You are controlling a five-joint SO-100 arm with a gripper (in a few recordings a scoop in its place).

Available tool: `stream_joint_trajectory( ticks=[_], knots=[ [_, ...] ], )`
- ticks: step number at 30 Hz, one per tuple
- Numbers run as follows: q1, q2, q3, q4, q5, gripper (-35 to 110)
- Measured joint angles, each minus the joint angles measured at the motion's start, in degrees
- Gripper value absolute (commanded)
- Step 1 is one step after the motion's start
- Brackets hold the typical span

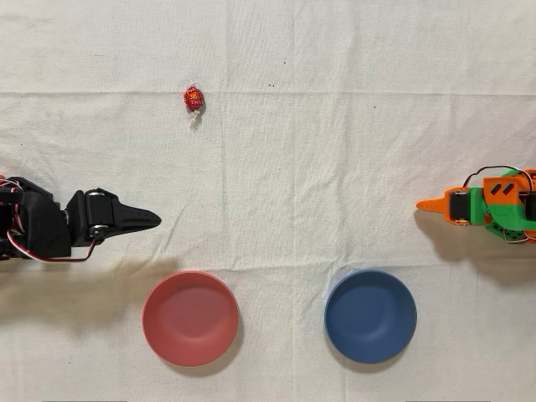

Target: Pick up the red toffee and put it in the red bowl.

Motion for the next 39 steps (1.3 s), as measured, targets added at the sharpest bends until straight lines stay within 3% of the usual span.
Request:
stream_joint_trajectory(
  ticks=[10, 17, 23, 39],
  knots=[
    [-4.48, -23.29, -33.57, 16.70, 13.10, 3],
    [-11.25, -26.02, -39.64, 22.76, 18.81, 4],
    [-18.11, -26.28, -38.67, 22.41, 20.39, 2],
    [-26.10, -31.38, -27.42, 10.02, 13.01, 24]
  ],
)
